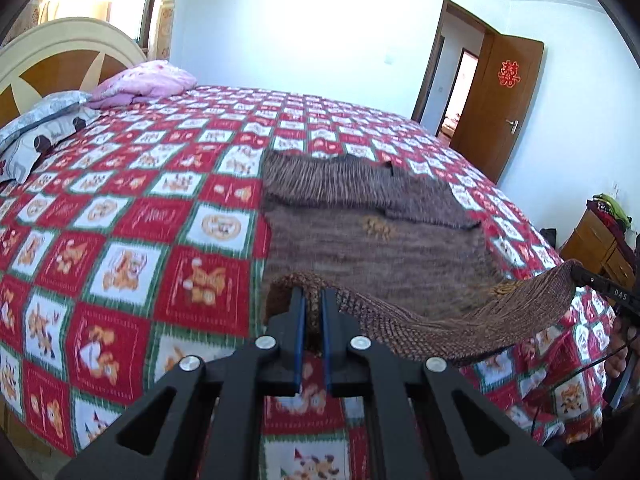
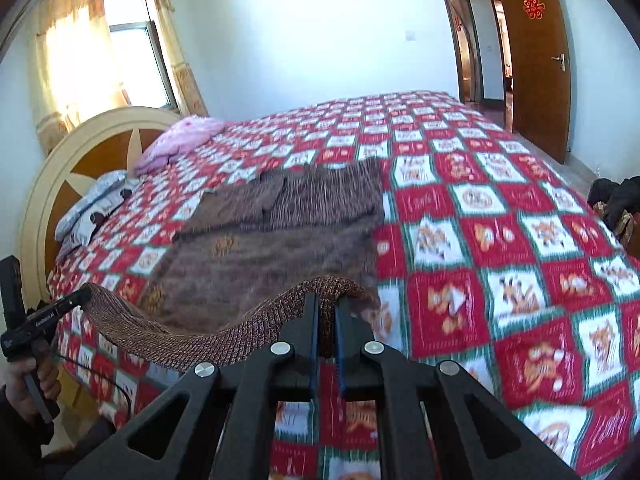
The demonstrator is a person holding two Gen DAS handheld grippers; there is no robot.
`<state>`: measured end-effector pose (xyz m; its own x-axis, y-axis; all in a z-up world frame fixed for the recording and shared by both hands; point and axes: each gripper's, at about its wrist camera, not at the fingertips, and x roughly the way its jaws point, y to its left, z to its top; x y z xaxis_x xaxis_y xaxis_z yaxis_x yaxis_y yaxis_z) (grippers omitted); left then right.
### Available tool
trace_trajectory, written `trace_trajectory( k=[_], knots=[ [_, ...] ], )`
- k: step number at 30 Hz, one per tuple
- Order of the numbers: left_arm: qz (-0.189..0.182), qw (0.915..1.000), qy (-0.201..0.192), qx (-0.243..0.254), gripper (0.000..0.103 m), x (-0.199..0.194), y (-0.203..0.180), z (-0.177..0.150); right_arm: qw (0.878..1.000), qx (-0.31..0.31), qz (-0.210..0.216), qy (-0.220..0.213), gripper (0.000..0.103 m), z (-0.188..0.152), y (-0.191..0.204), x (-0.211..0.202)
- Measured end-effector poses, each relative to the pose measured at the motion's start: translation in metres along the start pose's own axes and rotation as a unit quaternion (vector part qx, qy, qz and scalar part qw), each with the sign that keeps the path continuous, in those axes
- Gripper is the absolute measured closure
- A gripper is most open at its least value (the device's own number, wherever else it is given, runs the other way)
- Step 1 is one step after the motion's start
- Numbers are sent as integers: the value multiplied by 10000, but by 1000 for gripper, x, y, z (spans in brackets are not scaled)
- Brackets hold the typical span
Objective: Fold small clothes
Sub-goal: 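Lift the hem with both grippers and fold it toward the collar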
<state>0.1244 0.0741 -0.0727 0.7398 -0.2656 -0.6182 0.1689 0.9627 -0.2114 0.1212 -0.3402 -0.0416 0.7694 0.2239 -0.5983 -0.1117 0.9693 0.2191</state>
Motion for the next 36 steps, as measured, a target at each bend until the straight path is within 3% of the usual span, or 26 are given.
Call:
trace_trajectory(
  k=[11,22,30,36],
  knots=[
    [78,9991,-418,-87,95,28,1,56,9990,-126,-29,-432,97,66,5,25],
    [163,9986,-491,-107,95,77,2,110,9988,-71,-106,-470,97,128,-2,81],
    [255,9985,-463,-135,95,123,7,154,9996,130,-189,-182,97,162,-14,142],
    [392,9989,-198,-155,96,169,13,164,9987,344,-269,252,97,175,-32,201]
  ],
)
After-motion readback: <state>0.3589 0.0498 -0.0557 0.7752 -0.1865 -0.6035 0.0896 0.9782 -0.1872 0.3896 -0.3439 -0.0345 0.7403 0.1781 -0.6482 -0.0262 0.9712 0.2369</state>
